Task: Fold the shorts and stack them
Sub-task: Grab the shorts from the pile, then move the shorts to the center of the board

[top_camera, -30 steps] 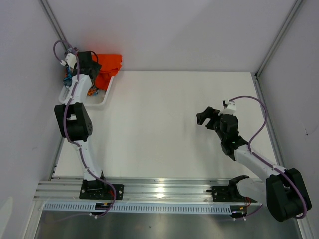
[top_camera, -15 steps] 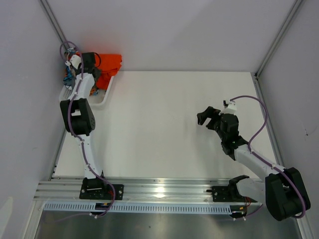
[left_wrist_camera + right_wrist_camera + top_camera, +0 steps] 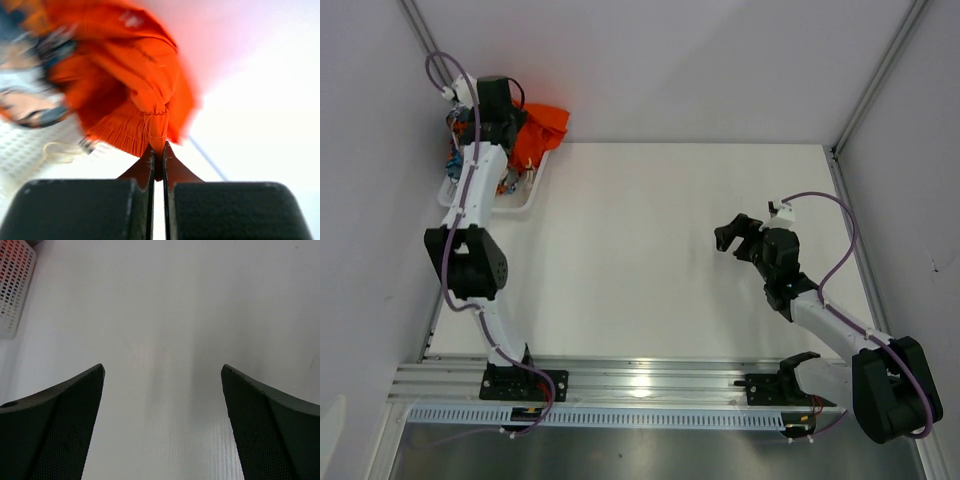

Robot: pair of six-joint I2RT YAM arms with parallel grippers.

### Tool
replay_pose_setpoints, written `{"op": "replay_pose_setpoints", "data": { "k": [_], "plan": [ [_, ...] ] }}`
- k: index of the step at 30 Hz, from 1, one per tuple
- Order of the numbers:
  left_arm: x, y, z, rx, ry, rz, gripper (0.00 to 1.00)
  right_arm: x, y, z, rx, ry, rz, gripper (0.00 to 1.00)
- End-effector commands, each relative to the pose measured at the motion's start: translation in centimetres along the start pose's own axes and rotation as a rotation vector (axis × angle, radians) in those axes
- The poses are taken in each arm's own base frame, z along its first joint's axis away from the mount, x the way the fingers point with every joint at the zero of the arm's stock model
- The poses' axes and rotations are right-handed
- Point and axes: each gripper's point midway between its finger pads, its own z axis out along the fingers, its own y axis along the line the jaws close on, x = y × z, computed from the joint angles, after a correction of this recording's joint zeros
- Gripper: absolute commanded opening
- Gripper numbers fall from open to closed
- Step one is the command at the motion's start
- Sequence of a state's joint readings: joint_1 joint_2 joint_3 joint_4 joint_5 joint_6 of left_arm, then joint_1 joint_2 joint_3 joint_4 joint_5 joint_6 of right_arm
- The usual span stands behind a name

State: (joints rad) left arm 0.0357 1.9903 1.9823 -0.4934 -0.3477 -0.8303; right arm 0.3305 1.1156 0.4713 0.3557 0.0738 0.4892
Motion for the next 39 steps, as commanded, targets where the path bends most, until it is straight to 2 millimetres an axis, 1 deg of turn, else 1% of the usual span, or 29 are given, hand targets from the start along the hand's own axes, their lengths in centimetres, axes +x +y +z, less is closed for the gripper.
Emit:
{"op": "replay_pose_setpoints", "data": {
  "k": [1, 4, 5, 6, 7, 8, 9, 11, 12, 14, 15, 18, 19, 20, 21, 22, 23, 25, 26, 28, 30, 32, 33, 34, 35, 36, 37, 38, 39],
  "plan": [
    [-10.9, -9.3, -15.9, 0.332, -0.232, -0.062, 0.00, -1.5, 0.9, -0.1, -0.026, -0.033, 0.009, 1.00],
    [-11.5, -11.2, -22.3, 0.437, -0.254, -0.077, 0.00, -1.4, 1.3, -0.2, -0.046, -0.026, 0.004, 1.00],
    [-13.1, -11.3, -26.4, 0.497, -0.288, -0.101, 0.00, -1.4, 1.8, -0.3, -0.073, -0.019, -0.001, 0.99],
    [-12.4, -11.9, -28.2, 0.534, -0.288, -0.110, 0.00, -1.5, 1.9, -0.4, -0.081, -0.024, -0.008, 0.99],
    [-12.8, -12.1, -30.3, 0.574, -0.305, -0.118, 0.00, -1.5, 2.2, -0.5, -0.088, -0.025, -0.016, 0.99],
    [-14.2, -11.8, -33.9, 0.633, -0.340, -0.148, 0.00, -1.6, 2.8, -0.9, -0.119, -0.021, -0.021, 0.99],
    [-14.1, -12.5, -36.0, 0.686, -0.342, -0.165, 0.00, -1.7, 3.1, -1.1, -0.134, -0.025, -0.027, 0.99],
    [-15.1, -12.5, -39.4, 0.753, -0.371, -0.197, 0.00, -1.5, 3.4, -1.6, -0.161, -0.031, -0.047, 1.00],
    [-16.3, -12.7, -42.4, 0.833, -0.386, -0.241, 0.00, -2.2, 3.9, -2.2, -0.183, -0.055, -0.048, 1.00],
    [-16.9, -13.1, -45.3, 0.930, -0.375, -0.280, 0.00, -2.0, 5.0, -3.0, -0.250, -0.056, -0.067, 0.99],
    [-17.1, -13.1, -46.9, 0.975, -0.364, -0.304, 0.00, -2.9, 6.1, -3.7, -0.303, -0.085, -0.072, 0.98],
    [-17.2, -13.1, -49.2, 1.045, -0.336, -0.350, 0.00, -3.5, 9.4, -6.2, -0.464, -0.089, -0.099, 0.96],
    [-16.3, -13.3, -48.7, 1.045, -0.310, -0.344, 0.00, -3.5, 10.6, -7.1, -0.518, -0.074, -0.105, 0.97],
    [-15.7, -13.5, -48.8, 1.059, -0.287, -0.343, 0.00, -4.7, 11.9, -8.0, -0.555, -0.091, -0.105, 0.96],
    [-14.5, -13.7, -48.0, 1.054, -0.247, -0.346, 0.00, -4.3, 12.8, -8.8, -0.579, -0.057, -0.102, 0.96],
    [-14.1, -13.5, -48.1, 1.061, -0.230, -0.355, 0.00, -4.9, 13.9, -10.1, -0.620, -0.062, -0.106, 0.97],
    [-10.8, -13.5, -45.7, 1.026, -0.168, -0.312, 0.00, -5.6, 15.1, -11.0, -0.657, -0.067, -0.110, 0.96],
    [-10.4, -12.6, -46.3, 1.053, -0.147, -0.362, 0.00, -5.0, 16.7, -12.8, -0.703, -0.018, -0.099, 0.96],
    [-6.7, -12.3, -43.7, 1.015, -0.098, -0.327, 0.00, -4.9, 17.6, -13.7, -0.730, 0.000, -0.102, 0.96],
    [-6.0, -11.1, -43.9, 1.018, -0.078, -0.361, 0.00, -4.0, 19.4, -15.4, -0.787, 0.032, -0.114, 0.96],
    [-2.7, -10.1, -41.9, 0.973, -0.040, -0.338, 0.00, -3.1, 20.4, -16.2, -0.803, 0.069, -0.116, 0.96],
    [-0.9, -8.9, -41.4, 0.947, -0.016, -0.325, 0.00, -0.8, 21.9, -16.7, -0.827, 0.146, -0.135, 0.96],
    [0.1, -8.3, -40.5, 0.921, -0.013, -0.318, 0.00, -0.7, 22.5, -16.8, -0.822, 0.149, -0.137, 0.96],
    [0.5, -8.0, -40.3, 0.919, -0.016, -0.324, 0.00, 0.3, 23.6, -17.5, -0.850, 0.179, -0.152, 0.96],
    [0.5, -7.5, -40.7, 0.923, -0.015, -0.332, 0.00, 1.8, 24.1, -17.0, -0.838, 0.223, -0.168, 0.96],
    [1.5, -6.8, -39.7, 0.891, -0.016, -0.322, 0.00, 1.8, 24.9, -17.0, -0.839, 0.224, -0.169, 0.95],
    [1.6, -6.6, -39.8, 0.890, -0.017, -0.325, 0.00, 2.7, 25.6, -17.2, -0.851, 0.247, -0.177, 0.96],
    [1.5, -6.3, -40.2, 0.899, -0.019, -0.332, 0.00, 4.0, 25.8, -16.3, -0.825, 0.276, -0.190, 0.96],
    [2.0, -6.0, -39.7, 0.886, -0.015, -0.325, 0.00, 4.0, 25.9, -15.4, -0.783, 0.264, -0.191, 0.96]
  ]
}}
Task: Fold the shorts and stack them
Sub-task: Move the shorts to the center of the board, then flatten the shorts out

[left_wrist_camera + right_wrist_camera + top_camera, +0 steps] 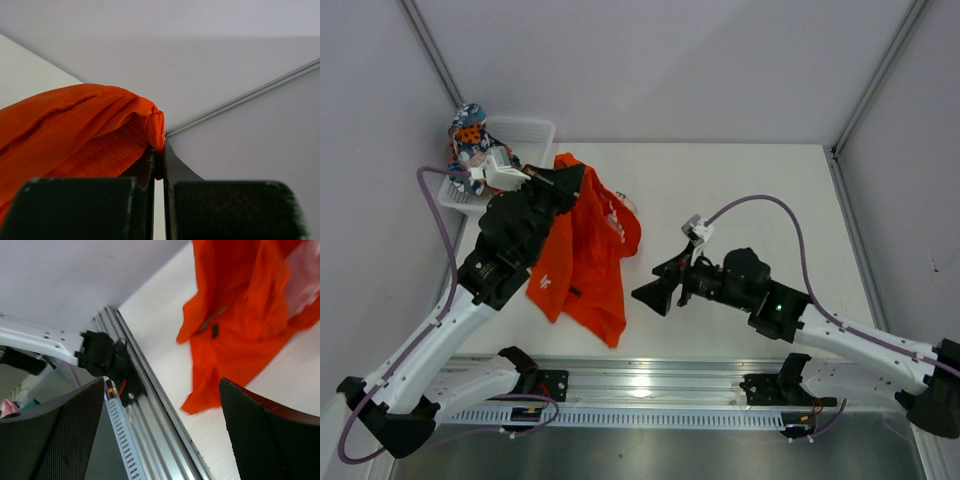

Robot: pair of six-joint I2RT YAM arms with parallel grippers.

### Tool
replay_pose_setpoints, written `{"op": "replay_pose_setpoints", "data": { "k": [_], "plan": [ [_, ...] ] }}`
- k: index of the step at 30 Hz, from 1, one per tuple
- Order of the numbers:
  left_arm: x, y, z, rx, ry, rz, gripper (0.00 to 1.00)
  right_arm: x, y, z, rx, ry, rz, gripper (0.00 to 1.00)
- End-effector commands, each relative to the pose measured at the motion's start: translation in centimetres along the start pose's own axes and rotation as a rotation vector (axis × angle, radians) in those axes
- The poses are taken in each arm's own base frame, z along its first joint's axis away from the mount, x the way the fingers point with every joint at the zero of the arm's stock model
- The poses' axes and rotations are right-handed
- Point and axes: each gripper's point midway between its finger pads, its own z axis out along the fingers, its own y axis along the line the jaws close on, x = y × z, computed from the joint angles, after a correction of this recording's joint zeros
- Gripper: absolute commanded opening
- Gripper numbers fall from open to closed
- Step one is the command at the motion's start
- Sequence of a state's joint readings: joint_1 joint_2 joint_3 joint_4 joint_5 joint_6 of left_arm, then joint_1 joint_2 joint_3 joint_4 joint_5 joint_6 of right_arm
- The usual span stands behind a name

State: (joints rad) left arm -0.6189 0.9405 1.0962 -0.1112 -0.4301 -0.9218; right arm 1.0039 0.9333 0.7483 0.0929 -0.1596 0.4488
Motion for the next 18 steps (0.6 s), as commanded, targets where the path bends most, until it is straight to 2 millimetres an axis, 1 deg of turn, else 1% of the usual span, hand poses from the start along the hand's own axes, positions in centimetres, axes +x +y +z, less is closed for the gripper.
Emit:
{"op": "replay_pose_setpoints", "data": {
  "k": [1, 2, 4, 5, 6, 7, 8, 9, 10, 11, 12, 13, 14, 15, 16, 18],
  "plan": [
    [-4.4, -3.7, -2.1, 0.129, -0.144, -0.121, 0.00, -0.2, -1.3, 1.9, 0.106, -0.001, -0.008, 0.97],
    [-4.5, -3.8, -2.3, 0.134, -0.146, -0.121, 0.00, 0.8, -2.2, 2.8, 0.133, 0.026, -0.011, 0.99],
    [-4.2, -3.5, -2.2, 0.129, -0.143, -0.113, 0.00, 1.1, -3.3, 3.5, 0.167, 0.029, -0.015, 1.00],
    [-4.2, -3.6, -2.3, 0.132, -0.143, -0.109, 0.00, 0.6, -4.3, 3.9, 0.187, 0.013, -0.023, 0.99],
    [-4.2, -3.5, -2.2, 0.129, -0.142, -0.106, 0.00, 1.0, -5.2, 4.4, 0.206, 0.024, -0.027, 0.99],
    [-4.1, -3.5, -2.2, 0.129, -0.140, -0.102, 0.00, 0.7, -6.1, 4.6, 0.239, 0.010, -0.035, 0.99],
    [-4.1, -3.5, -2.2, 0.132, -0.141, -0.096, 0.00, -0.1, -6.8, 4.8, 0.248, -0.012, -0.051, 0.99],
    [-4.0, -3.5, -2.2, 0.132, -0.140, -0.094, 0.00, 0.3, -7.1, 5.3, 0.241, 0.005, -0.056, 0.99],
    [-3.8, -3.4, -2.2, 0.133, -0.137, -0.092, 0.00, 0.4, -7.1, 5.6, 0.217, 0.017, -0.063, 0.99],
    [-3.8, -3.3, -2.2, 0.131, -0.137, -0.091, 0.00, -0.3, -7.0, 6.0, 0.202, 0.008, -0.072, 0.99],
    [-3.8, -3.2, -2.2, 0.129, -0.136, -0.090, 0.00, -0.2, -7.4, 6.4, 0.213, 0.020, -0.083, 0.99],
    [-3.7, -3.1, -2.2, 0.124, -0.135, -0.089, 0.00, 0.1, -7.9, 7.3, 0.223, 0.048, -0.096, 0.99],
    [-3.7, -3.0, -2.2, 0.122, -0.136, -0.090, 0.00, 0.8, -8.3, 7.6, 0.232, 0.067, -0.093, 0.99],
    [-3.7, -2.9, -2.2, 0.119, -0.135, -0.091, 0.00, 0.8, -8.0, 8.0, 0.217, 0.074, -0.091, 1.00],
    [-3.7, -2.9, -2.3, 0.120, -0.136, -0.093, 0.00, 1.2, -7.9, 8.6, 0.198, 0.080, -0.084, 0.99],
    [-3.7, -2.8, -2.3, 0.118, -0.136, -0.094, 0.00, 2.0, -7.2, 9.1, 0.154, 0.092, -0.075, 0.99]
  ]
}}
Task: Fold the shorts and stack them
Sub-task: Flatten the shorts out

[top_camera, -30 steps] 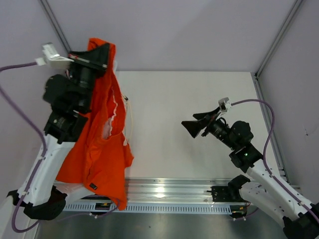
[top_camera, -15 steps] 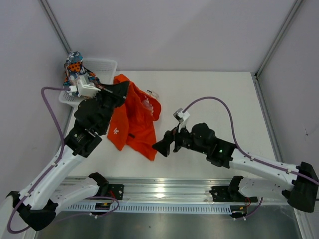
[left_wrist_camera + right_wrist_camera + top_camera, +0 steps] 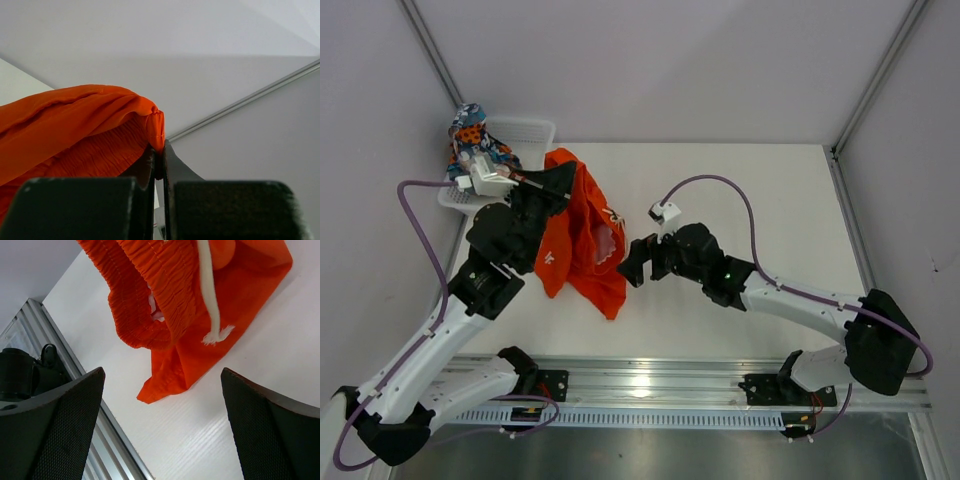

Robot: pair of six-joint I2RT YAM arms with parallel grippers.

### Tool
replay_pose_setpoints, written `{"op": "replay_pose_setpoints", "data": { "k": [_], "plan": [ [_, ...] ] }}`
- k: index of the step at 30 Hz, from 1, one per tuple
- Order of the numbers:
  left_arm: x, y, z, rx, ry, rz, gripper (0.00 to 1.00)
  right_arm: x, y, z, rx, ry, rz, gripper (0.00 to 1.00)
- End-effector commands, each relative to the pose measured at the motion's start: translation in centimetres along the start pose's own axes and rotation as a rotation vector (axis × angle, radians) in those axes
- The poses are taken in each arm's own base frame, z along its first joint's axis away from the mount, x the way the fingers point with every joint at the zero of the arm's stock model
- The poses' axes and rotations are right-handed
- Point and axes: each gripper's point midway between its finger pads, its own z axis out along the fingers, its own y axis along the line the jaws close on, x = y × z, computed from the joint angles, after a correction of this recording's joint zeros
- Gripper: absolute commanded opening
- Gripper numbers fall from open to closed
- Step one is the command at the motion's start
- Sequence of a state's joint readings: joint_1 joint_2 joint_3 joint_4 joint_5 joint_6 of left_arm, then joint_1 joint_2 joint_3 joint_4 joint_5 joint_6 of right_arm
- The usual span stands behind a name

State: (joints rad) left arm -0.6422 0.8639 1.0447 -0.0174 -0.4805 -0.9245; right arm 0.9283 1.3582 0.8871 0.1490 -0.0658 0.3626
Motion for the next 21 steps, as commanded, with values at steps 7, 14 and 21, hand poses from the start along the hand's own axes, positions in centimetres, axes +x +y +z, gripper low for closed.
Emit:
{"op": "replay_pose_setpoints", "data": {
  "k": [7, 14, 21],
  "plan": [
    [-1.4, -0.9, -0.8, 0.035, -0.050, -0.051, 0.00, -1.0, 2.9, 1.8, -0.017, -0.093, 0.038, 0.98],
    [-1.1, -0.7, -0.9, 0.033, -0.040, -0.068, 0.00, -0.9, 0.6, 3.3, 0.163, -0.162, 0.113, 0.92],
    [-1.2, -1.1, -0.8, 0.039, -0.040, -0.072, 0.00, 1.1, 2.9, 4.0, 0.048, -0.154, 0.075, 0.92]
  ]
}}
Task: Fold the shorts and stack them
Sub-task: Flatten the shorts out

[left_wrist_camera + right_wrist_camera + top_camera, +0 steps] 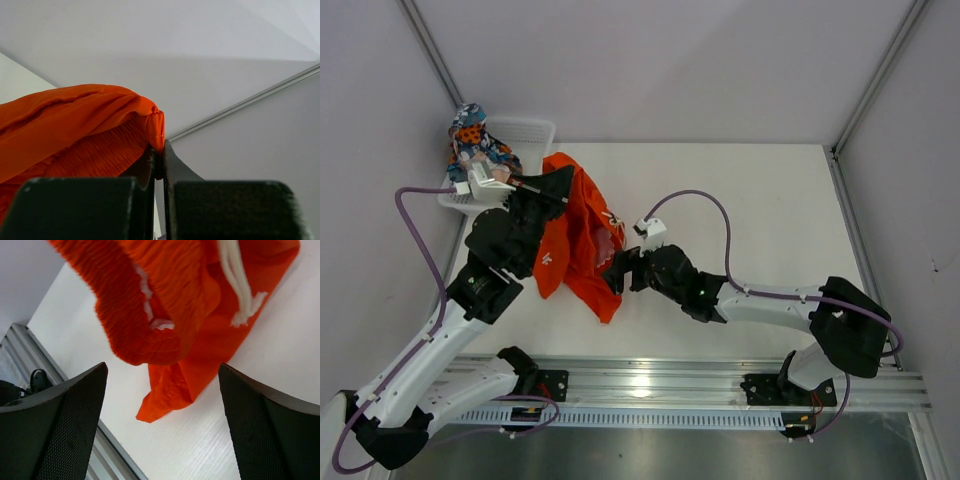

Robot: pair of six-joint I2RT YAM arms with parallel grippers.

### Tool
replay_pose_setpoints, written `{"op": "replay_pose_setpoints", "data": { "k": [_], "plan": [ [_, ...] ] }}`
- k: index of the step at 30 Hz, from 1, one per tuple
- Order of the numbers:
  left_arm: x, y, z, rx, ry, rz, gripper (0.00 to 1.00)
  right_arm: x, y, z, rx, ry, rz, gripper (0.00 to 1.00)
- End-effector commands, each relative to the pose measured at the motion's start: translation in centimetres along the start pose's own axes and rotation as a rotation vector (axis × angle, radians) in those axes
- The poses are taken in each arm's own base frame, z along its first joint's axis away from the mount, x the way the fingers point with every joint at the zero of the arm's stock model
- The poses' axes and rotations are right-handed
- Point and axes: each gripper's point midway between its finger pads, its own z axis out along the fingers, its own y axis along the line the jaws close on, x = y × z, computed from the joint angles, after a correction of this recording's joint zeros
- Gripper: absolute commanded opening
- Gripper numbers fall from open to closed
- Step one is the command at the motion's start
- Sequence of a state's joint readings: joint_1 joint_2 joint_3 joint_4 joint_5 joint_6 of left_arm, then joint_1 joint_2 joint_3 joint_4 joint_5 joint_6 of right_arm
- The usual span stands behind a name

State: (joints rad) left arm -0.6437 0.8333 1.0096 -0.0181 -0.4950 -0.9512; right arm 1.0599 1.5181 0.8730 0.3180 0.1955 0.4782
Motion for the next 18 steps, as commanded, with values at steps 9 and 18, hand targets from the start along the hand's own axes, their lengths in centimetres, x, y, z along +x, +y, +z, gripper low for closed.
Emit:
{"op": "replay_pose_setpoints", "data": {
  "k": [9, 18],
  "plan": [
    [-1.0, -1.8, -0.1, 0.046, -0.029, -0.050, 0.00, -1.6, 2.8, 0.5, -0.040, -0.109, 0.033, 0.93],
    [-0.9, -2.1, 0.2, 0.047, -0.025, -0.049, 0.00, 0.0, 4.5, 1.4, -0.095, -0.067, -0.005, 0.93]
  ]
}}
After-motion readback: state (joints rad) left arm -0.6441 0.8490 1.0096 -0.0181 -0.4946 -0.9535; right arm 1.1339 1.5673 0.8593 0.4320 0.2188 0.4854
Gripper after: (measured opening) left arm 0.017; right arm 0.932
